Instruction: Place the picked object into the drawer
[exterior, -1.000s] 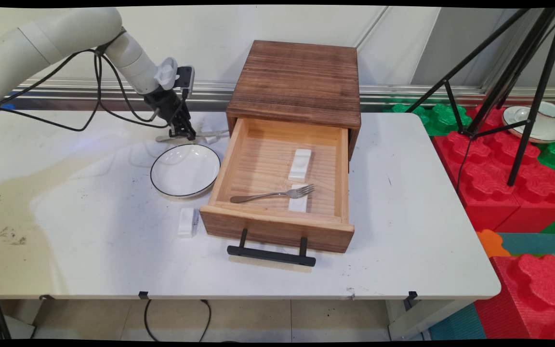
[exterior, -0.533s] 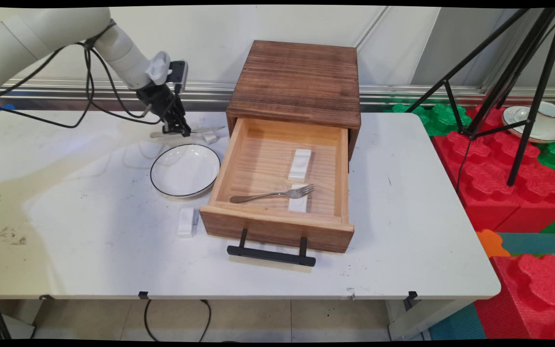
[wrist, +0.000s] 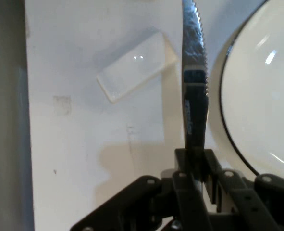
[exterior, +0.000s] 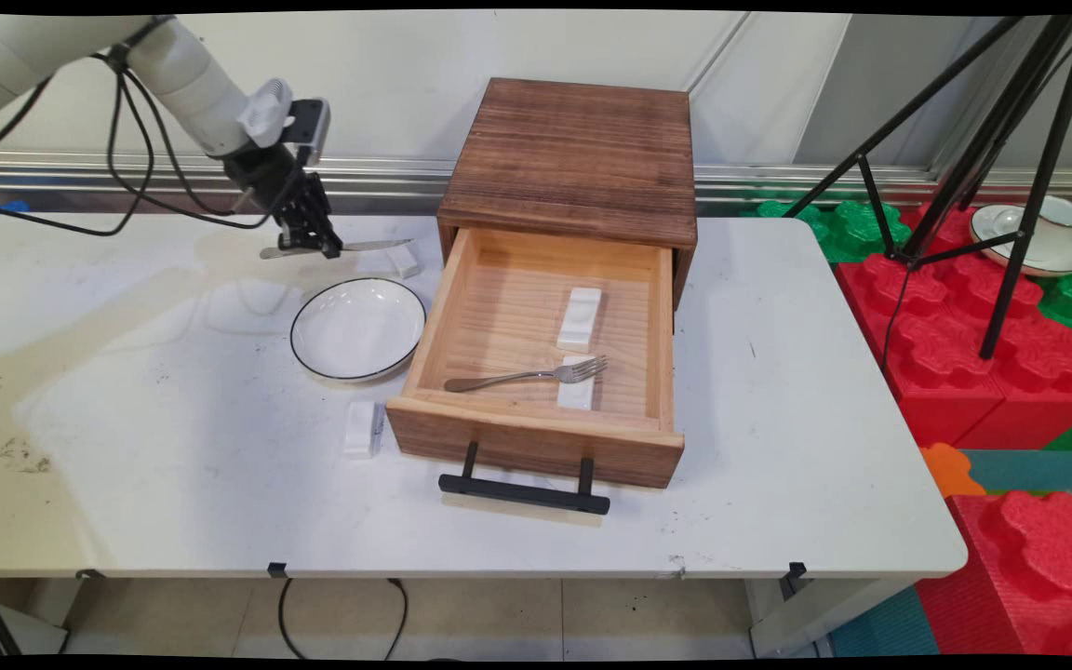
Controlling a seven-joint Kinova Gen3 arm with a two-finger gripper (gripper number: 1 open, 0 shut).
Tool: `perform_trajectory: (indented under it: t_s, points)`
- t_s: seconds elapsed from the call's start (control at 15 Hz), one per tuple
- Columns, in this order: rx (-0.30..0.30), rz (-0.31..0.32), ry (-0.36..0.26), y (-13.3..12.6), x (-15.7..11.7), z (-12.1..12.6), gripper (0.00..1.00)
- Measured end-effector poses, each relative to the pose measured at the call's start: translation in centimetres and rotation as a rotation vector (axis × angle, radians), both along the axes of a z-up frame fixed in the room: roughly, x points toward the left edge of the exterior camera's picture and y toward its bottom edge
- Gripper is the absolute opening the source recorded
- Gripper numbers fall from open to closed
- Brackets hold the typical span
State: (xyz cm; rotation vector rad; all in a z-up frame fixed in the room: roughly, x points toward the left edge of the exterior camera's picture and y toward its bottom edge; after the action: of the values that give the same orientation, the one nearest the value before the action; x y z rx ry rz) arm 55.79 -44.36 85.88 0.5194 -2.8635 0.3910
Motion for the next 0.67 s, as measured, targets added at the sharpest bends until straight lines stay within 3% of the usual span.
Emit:
perform_trajectory:
  t_s: [0.67]
  points:
    - [-0.005,-0.032,0.056,3.7,0.3,4.8,0.0]
